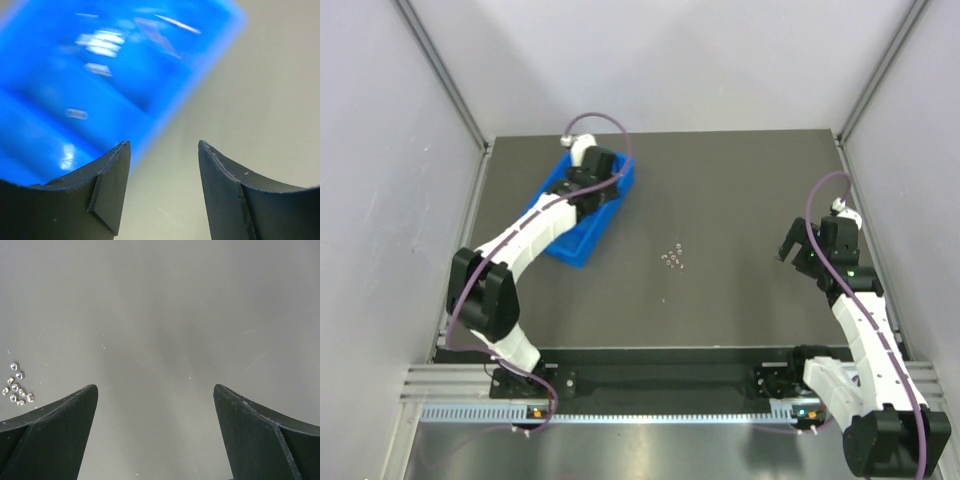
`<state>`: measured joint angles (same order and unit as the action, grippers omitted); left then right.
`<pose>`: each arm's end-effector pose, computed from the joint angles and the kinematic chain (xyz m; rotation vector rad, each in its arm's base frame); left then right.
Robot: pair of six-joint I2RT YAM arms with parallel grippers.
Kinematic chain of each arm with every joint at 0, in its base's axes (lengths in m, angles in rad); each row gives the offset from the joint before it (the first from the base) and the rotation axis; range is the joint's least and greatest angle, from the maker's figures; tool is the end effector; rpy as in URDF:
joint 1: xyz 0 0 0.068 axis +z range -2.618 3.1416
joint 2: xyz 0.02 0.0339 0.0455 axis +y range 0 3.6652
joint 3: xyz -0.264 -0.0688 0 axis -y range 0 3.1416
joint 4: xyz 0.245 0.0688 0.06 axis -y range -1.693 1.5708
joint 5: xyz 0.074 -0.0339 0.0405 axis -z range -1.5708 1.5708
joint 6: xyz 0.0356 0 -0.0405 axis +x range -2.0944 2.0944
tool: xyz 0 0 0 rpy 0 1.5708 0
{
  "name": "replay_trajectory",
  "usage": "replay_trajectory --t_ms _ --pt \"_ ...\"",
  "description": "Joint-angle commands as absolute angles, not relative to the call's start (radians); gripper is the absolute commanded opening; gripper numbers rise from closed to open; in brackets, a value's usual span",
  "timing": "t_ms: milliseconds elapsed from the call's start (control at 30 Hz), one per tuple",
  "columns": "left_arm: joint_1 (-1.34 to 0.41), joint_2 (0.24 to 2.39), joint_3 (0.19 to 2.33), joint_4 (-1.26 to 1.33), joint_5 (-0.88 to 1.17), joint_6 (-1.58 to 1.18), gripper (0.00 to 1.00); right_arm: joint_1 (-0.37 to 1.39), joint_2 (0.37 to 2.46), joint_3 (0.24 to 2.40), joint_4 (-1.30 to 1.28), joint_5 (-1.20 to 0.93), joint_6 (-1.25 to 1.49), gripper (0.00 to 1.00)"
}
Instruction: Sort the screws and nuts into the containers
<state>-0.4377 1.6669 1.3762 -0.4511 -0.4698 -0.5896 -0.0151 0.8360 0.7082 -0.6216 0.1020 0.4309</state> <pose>0.3467 -0.1444 0.2921 -0.3989 2.1812 -0.0171 0.1737 -0.0062 0.2631 0.5625 2.2478 0.0925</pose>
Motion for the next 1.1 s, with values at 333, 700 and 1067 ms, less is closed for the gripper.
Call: replay_trajectory --t_ms 333,700,1067 --pt "-0.819 1.980 1.612 -0.468 -0.382 -0.615 0.59 -0.008 0.813 0.739 -0.598 0.095 0.428 0.99" --pt "-0.857 2.164 1.715 -0.506 -0.347 -0.603 0.58 -0.008 0.807 0.733 -0.604 0.107 0.425 1.00" --pt "-0.862 2.200 1.710 -0.541 -0.385 -0.614 0.52 -0.006 0.815 0.733 -0.603 0.106 0.426 1.00"
